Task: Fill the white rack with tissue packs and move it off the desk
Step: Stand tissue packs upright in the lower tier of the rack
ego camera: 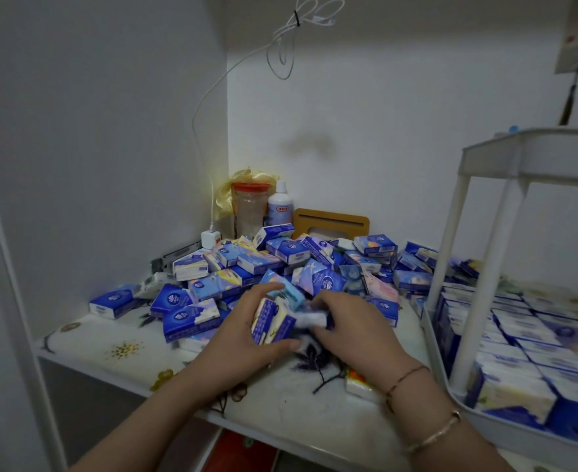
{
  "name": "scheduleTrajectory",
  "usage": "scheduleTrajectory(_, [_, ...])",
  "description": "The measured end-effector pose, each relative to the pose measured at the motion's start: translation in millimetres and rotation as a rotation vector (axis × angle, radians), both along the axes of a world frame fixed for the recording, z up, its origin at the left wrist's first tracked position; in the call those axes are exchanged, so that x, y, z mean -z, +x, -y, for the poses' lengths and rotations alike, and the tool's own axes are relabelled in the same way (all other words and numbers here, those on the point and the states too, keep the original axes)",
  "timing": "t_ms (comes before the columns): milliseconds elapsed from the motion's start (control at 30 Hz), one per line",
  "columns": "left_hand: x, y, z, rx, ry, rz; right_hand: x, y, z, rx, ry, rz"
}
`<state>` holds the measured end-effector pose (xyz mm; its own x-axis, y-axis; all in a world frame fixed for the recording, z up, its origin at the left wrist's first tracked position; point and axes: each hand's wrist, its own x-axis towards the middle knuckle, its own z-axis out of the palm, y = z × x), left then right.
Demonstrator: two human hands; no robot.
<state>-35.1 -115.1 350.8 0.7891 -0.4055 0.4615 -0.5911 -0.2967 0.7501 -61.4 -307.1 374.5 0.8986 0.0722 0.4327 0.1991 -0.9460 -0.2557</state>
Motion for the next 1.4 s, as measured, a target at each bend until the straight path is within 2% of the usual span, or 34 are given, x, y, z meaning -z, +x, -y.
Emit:
scheduleTrajectory(133, [1, 2, 7, -0.058, -0.014, 0.016, -11, -1, -5, 0.034, 0.303, 0.089])
scheduleTrajectory(267, [2, 1, 21, -0.098, -0.019, 0.141, -13, -2, -12, -0.053, 0.566, 0.025])
scheduleTrajectory(367, [0, 2, 23, -0.125, -0.058, 0.139, -15, -7, -13, -0.108, 0.685, -0.041])
scheduleTrajectory(533, [2, 1, 23, -0.111, -0.035, 0.137, -4, 7, -5, 0.023, 0.572, 0.109])
scheduleTrajectory(667, [-3, 0, 22, -0.108, -0.124, 0.084, -1, 21, 3, 0.124, 0.446, 0.123])
scheduleTrajectory(833, [-16, -2, 26, -0.101, -0.212, 0.069, -14, 28, 5, 0.109, 0.415, -0.158])
scheduleTrajectory(933, [-24, -6, 29, -0.135, -0.263, 0.085, -21, 23, 0, 0.125, 0.449, -0.169])
scheduleTrajectory(1133, [-51, -35, 40, -0.059, -0.351, 0.120, -64, -32, -10, -0.026, 0.664, 0.082])
scheduleTrajectory(1233, [-68, -57, 48, 0.019, -0.334, 0.170, -90, -68, 0, -0.098, 0.637, 0.108])
scheduleTrajectory(1400, [-96, -94, 62, 0.111, -0.327, 0.277, -132, -131, 25, -0.067, 0.535, 0.122])
